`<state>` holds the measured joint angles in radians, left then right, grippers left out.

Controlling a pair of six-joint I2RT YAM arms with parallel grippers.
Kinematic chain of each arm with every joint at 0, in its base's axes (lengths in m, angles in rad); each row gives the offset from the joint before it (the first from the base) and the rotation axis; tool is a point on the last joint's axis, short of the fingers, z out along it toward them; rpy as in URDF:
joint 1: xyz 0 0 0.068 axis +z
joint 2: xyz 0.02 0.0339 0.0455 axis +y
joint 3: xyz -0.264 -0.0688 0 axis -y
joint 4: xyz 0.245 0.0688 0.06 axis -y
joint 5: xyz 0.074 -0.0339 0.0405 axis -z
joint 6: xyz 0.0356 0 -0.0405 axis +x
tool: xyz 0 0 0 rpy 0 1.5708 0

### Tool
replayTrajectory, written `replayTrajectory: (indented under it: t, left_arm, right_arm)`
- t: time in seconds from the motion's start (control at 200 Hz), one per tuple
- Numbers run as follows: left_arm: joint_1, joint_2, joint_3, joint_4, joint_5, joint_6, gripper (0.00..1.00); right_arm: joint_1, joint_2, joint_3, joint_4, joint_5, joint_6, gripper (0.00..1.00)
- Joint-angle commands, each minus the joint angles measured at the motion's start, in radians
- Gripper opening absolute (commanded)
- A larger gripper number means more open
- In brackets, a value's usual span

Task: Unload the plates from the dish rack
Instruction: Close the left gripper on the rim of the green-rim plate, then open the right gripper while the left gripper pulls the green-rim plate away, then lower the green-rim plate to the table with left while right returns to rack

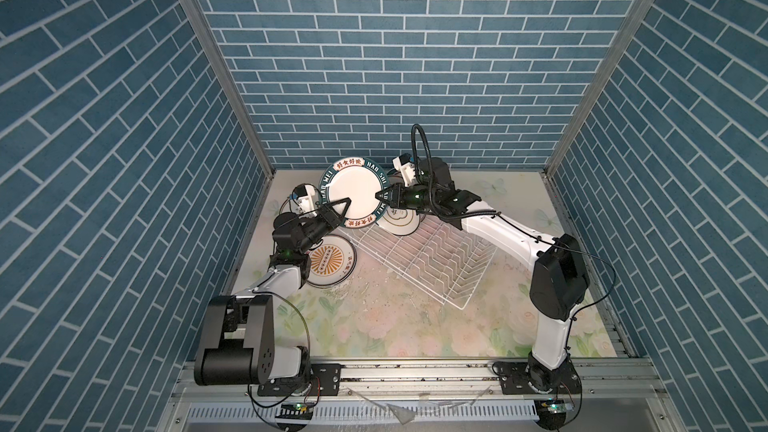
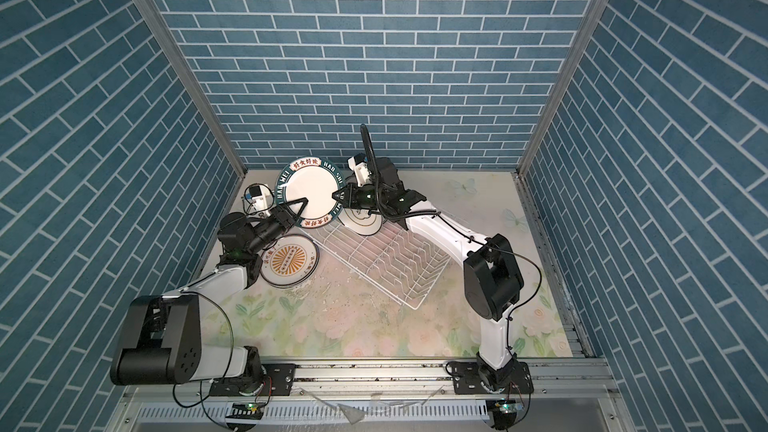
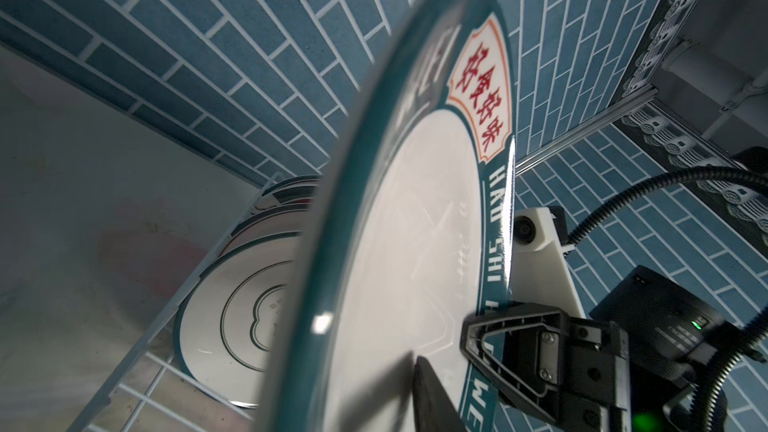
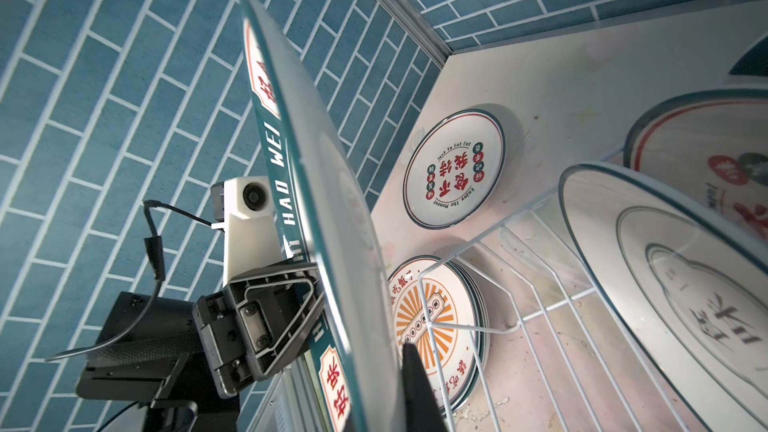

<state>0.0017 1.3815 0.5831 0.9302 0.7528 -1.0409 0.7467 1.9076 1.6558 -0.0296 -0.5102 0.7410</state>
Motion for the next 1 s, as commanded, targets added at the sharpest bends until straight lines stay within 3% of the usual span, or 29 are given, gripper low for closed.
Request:
replayTrajectory:
  t: [0.0,0.07,0.135,0.185,0.335,0.415,0.55,0.79,0.995]
  left_arm:
    - [0.009,0.005,0.013,0.074,0.039,-0.011,0.22]
    - [0.025,-0.005,0.007,0.07,0.044,-0.013,0.15]
    - [0.042,-0.019,0.004,0.058,0.053,-0.012,0.11]
    - [0.055,-0.029,0.004,0.042,0.057,-0.012,0.0]
    - [0.098,-0.044,0.012,-0.011,0.075,-0.011,0.0]
    - [0.131,-0.046,0.01,0.003,0.087,-0.032,0.0]
    - [0.231,-0.046,0.006,-0.016,0.091,-0.053,0.0]
    - [0.357,0.002,0.075,-0.374,-0.035,0.091,0.0]
    - [0.366,0.128,0.196,-0.477,-0.111,0.172,0.0]
  right_arm:
    - [0.009,0.028,0.087,0.038,-0.044,-0.019,0.05]
    - [0.01,0.037,0.103,0.024,-0.047,-0.045,0.16]
    - [0.01,0.043,0.12,-0.001,-0.039,-0.071,0.21]
    - [0.01,0.047,0.134,-0.026,-0.033,-0.091,0.23]
    - [0.01,0.054,0.181,-0.108,-0.015,-0.153,0.33]
    - [0.01,0.052,0.206,-0.182,0.025,-0.209,0.44]
    - [0.009,0.023,0.227,-0.351,0.207,-0.335,0.51]
    - [0.015,-0.051,0.194,-0.559,0.584,-0.496,0.56]
    - [0.017,-0.145,0.086,-0.568,0.661,-0.561,0.56]
